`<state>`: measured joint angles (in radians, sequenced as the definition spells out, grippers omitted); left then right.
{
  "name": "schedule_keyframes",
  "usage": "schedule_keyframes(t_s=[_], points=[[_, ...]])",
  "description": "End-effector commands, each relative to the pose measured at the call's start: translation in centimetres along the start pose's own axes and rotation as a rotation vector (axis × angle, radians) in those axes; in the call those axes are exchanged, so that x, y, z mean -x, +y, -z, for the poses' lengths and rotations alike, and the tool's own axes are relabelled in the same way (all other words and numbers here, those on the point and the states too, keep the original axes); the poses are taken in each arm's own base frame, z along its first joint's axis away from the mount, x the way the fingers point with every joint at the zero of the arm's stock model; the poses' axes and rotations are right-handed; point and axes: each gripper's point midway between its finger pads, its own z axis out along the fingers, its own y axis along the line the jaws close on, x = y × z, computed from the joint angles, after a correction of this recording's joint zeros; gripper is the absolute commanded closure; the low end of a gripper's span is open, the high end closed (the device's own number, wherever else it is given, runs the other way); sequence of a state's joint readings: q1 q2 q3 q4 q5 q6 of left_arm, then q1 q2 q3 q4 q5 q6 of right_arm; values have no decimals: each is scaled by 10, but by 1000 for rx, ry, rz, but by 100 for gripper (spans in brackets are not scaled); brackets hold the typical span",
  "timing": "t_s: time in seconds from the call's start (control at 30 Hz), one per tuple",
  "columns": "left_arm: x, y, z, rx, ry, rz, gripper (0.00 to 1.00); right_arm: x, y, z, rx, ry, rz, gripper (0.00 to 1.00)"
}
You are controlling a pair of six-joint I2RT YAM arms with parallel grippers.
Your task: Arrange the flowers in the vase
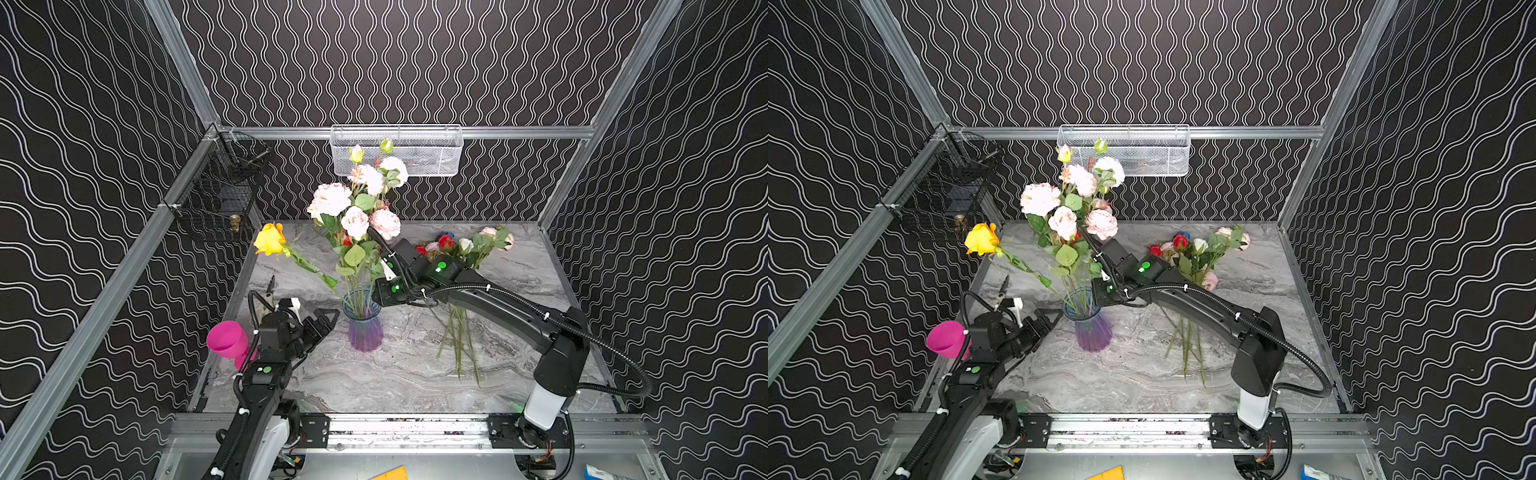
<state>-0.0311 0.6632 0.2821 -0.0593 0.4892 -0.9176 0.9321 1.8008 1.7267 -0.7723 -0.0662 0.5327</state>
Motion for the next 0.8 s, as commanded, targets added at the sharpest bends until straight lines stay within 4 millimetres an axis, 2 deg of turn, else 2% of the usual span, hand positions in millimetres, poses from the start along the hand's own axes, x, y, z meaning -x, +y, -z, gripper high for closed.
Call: schedule_keyframes(t_s=[0.0,0.53,0.63,0.77], points=[[9,-20,-2,-90,-23,-23,8,-2,-6,2,-34,4,3,76],[-2,-31,-20,-110,16,-55,10,4,-15,3,-73,-13,19,95],[-1,-32,-18,-103,12,-52,10,10,-20,6,-60,-36,-5,100],[0,-32,-15,-87,8,-57,10,24,-28,13,-56,-90,-22,100]])
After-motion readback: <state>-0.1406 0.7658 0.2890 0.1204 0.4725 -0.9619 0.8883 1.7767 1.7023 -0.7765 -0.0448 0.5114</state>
